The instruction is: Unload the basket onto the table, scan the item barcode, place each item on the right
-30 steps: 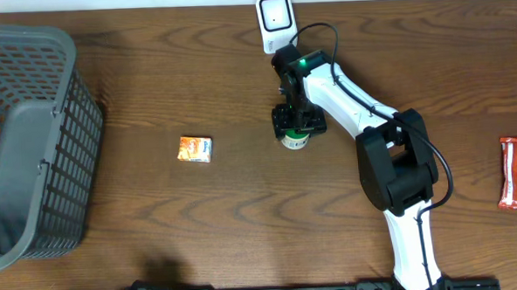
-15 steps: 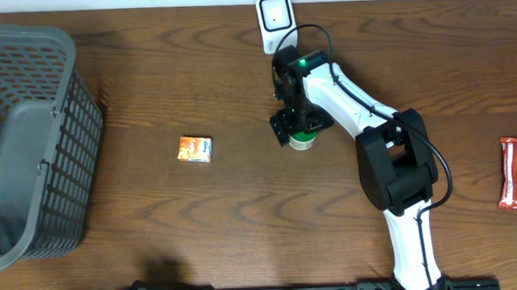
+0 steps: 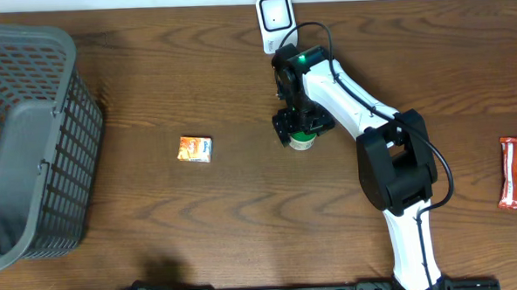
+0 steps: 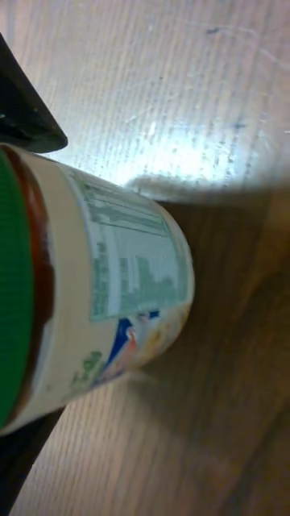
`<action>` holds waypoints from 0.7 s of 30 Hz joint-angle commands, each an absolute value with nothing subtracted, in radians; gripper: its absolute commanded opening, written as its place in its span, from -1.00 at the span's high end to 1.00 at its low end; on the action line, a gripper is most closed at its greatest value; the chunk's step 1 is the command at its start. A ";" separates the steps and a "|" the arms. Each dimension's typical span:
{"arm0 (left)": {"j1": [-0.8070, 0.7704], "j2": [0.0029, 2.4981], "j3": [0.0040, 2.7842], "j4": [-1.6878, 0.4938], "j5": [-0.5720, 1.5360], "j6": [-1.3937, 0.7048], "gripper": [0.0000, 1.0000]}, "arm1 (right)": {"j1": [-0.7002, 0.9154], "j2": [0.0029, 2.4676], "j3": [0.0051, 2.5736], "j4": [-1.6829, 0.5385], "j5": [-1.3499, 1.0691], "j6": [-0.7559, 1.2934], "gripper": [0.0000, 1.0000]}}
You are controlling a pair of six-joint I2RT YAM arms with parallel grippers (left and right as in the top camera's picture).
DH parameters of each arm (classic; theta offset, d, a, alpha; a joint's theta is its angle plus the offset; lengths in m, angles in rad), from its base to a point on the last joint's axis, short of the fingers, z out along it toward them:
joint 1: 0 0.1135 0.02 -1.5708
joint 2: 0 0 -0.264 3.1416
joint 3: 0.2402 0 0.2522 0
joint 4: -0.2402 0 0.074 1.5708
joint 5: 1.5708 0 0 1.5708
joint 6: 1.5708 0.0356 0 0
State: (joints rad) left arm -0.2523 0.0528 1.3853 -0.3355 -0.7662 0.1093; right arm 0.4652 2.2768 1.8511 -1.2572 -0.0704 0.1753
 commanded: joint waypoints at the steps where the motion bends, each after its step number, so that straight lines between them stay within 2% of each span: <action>1: -0.252 0.045 1.385 -0.331 -0.772 0.127 -0.96 | 0.480 2.281 1.856 -1.242 -0.025 0.186 -0.64; 13: -0.252 0.045 1.385 -0.331 -0.772 0.127 -0.96 | 0.480 2.282 1.751 -1.159 -0.028 0.199 -0.49; 21: -0.252 0.045 1.385 -0.331 -0.772 0.127 -0.96 | 0.480 2.282 1.745 -1.163 -0.034 0.225 -0.18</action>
